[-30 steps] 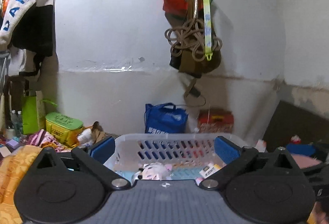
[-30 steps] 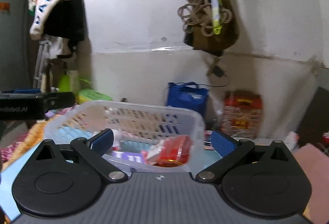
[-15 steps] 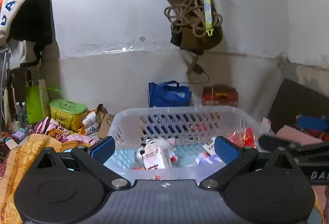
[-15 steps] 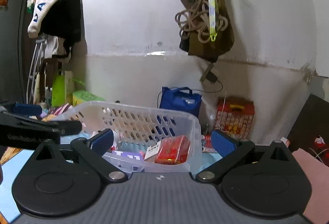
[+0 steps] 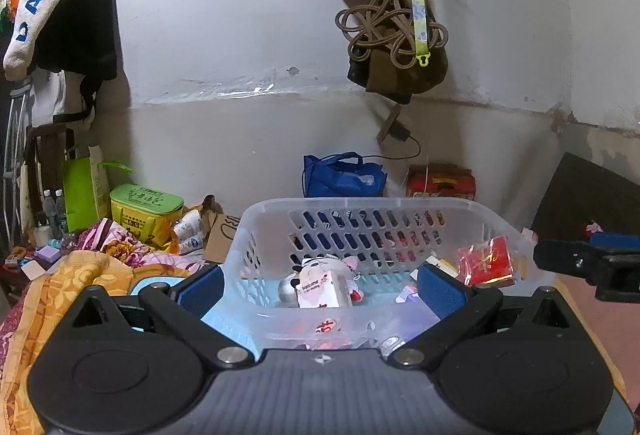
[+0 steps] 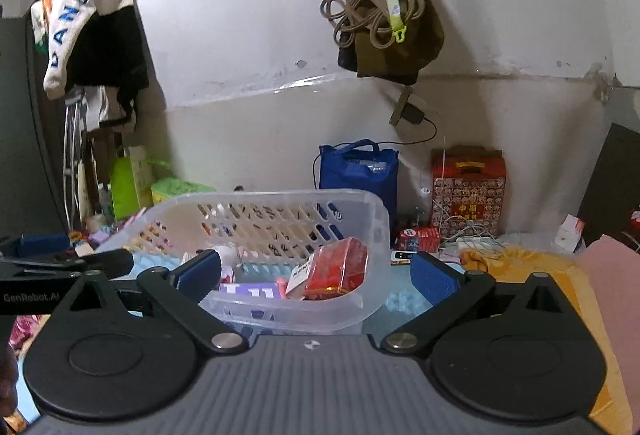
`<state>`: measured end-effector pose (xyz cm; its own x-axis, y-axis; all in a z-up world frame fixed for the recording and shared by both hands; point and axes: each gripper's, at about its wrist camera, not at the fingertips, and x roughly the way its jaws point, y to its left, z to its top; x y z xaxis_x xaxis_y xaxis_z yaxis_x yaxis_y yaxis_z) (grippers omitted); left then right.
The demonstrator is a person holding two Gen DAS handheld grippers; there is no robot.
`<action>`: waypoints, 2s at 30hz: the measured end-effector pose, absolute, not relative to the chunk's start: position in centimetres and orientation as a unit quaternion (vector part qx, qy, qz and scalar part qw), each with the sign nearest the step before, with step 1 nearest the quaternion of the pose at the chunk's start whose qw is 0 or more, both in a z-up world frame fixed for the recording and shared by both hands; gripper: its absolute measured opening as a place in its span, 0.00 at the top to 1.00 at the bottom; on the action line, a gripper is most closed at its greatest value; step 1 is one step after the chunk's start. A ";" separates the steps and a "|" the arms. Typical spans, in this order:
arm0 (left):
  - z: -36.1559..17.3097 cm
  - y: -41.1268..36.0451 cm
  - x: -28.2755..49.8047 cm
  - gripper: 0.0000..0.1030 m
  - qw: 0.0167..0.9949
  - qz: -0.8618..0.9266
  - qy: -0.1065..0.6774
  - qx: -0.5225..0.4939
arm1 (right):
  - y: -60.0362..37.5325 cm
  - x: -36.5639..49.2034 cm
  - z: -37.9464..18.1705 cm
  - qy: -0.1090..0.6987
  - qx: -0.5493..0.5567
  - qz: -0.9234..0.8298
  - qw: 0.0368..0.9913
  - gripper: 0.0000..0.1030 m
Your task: Organize objects
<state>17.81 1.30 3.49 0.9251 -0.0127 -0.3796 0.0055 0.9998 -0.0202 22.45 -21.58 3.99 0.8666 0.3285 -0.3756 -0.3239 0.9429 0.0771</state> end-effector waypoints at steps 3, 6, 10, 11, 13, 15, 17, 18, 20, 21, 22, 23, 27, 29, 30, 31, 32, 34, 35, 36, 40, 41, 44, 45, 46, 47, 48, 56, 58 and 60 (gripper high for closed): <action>3.3 1.0 17.9 0.00 0.981 -0.001 0.195 0.002 | -21.1 22.3 3.7 0.196 -0.014 0.164 0.967 0.00; 3.2 0.9 17.9 0.00 0.981 -0.002 0.196 0.003 | -21.1 22.3 3.7 0.199 -0.014 0.165 0.966 0.00; 3.2 1.1 17.8 0.00 0.980 -0.002 0.198 0.002 | -21.4 22.3 3.7 0.200 -0.008 0.162 0.966 0.00; 3.2 1.2 17.8 0.00 0.980 -0.002 0.199 0.001 | -21.5 22.3 3.8 0.201 -0.005 0.161 0.966 0.00; 3.1 1.3 17.7 0.00 0.980 -0.003 0.200 0.001 | -21.6 22.4 3.9 0.204 0.003 0.162 0.966 0.00; 3.0 1.3 17.7 0.00 0.979 -0.004 0.202 0.001 | -21.7 22.5 3.9 0.205 0.007 0.162 0.965 0.00; 3.0 1.3 17.7 0.00 0.979 -0.004 0.202 0.002 | -21.6 22.5 3.9 0.208 0.006 0.160 0.965 0.00; 3.0 1.4 17.6 0.00 0.979 -0.005 0.203 0.001 | -21.6 22.5 3.9 0.208 0.007 0.162 0.965 0.00; 3.0 1.4 17.6 0.00 0.979 -0.005 0.202 -0.001 | -21.5 22.5 3.9 0.209 0.008 0.158 0.965 0.00; 3.0 1.5 17.6 0.00 0.979 -0.004 0.203 -0.002 | -21.5 22.6 3.9 0.211 0.007 0.153 0.965 0.00; 2.9 1.5 17.6 0.00 0.979 -0.004 0.204 -0.003 | -21.6 22.6 3.9 0.213 0.007 0.153 0.965 0.00; 2.9 1.6 17.6 0.00 0.979 -0.005 0.204 -0.004 | -21.7 22.7 3.8 0.216 0.011 0.155 0.964 0.00; 2.6 1.7 17.6 0.00 0.978 -0.008 0.208 -0.005 | -22.0 23.0 3.7 0.225 0.024 0.159 0.961 0.00; 2.6 1.6 17.6 0.00 0.978 -0.009 0.209 -0.004 | -22.0 23.0 3.6 0.227 0.024 0.157 0.961 0.00; 2.6 1.5 17.6 0.00 0.978 -0.010 0.209 -0.003 | -22.0 23.0 3.5 0.229 0.022 0.155 0.961 0.00; 2.5 1.5 17.6 0.00 0.978 -0.010 0.210 -0.001 | -21.9 23.1 3.4 0.232 0.020 0.151 0.961 0.00; 2.5 1.4 17.6 0.00 0.978 -0.009 0.211 0.000 | -21.8 23.2 3.3 0.237 0.016 0.147 0.960 0.00; 2.4 1.2 17.7 0.00 0.977 -0.006 0.212 0.002 | -21.9 23.5 3.1 0.243 0.012 0.142 0.959 0.00; 2.4 1.2 17.7 0.00 0.977 -0.005 0.211 0.003 | -21.9 23.5 3.0 0.245 0.014 0.142 0.959 0.00; 2.4 1.2 17.7 0.00 0.977 -0.005 0.211 0.003 | -22.1 23.6 2.9 0.247 0.018 0.144 0.958 0.00; 2.5 1.4 17.7 0.00 0.977 -0.004 0.212 -0.001 | -22.5 23.5 3.1 0.249 0.033 0.149 0.956 0.00; 2.5 1.4 17.7 0.00 0.977 -0.004 0.212 -0.001 | -22.5 23.4 3.1 0.248 0.033 0.150 0.956 0.00; 2.5 1.2 17.7 0.00 0.977 -0.004 0.213 0.002 | -22.3 23.3 3.0 0.250 0.028 0.152 0.956 0.00; 2.4 1.2 17.6 0.00 0.977 -0.004 0.213 0.002 | -22.2 23.3 2.9 0.251 0.027 0.153 0.955 0.00; 2.4 1.2 17.6 0.00 0.977 -0.004 0.213 0.002 | -22.2 23.3 2.9 0.251 0.027 0.156 0.955 0.00; 2.4 1.2 17.6 0.00 0.977 -0.004 0.213 0.002 | -22.1 23.3 2.9 0.251 0.026 0.158 0.955 0.00; 2.4 1.2 17.6 0.00 0.977 -0.005 0.213 0.002 | -22.0 23.2 2.9 0.250 0.024 0.160 0.955 0.00; 2.3 1.1 17.5 0.00 0.976 -0.007 0.216 0.003 | -21.7 23.2 2.8 0.250 0.015 0.165 0.954 0.00; 2.3 1.2 17.6 0.00 0.976 -0.008 0.217 0.003 | -21.6 23.2 2.8 0.251 0.014 0.165 0.954 0.00; 2.3 1.1 17.6 0.00 0.976 -0.009 0.217 0.004 | -21.5 23.2 2.8 0.251 0.012 0.167 0.954 0.00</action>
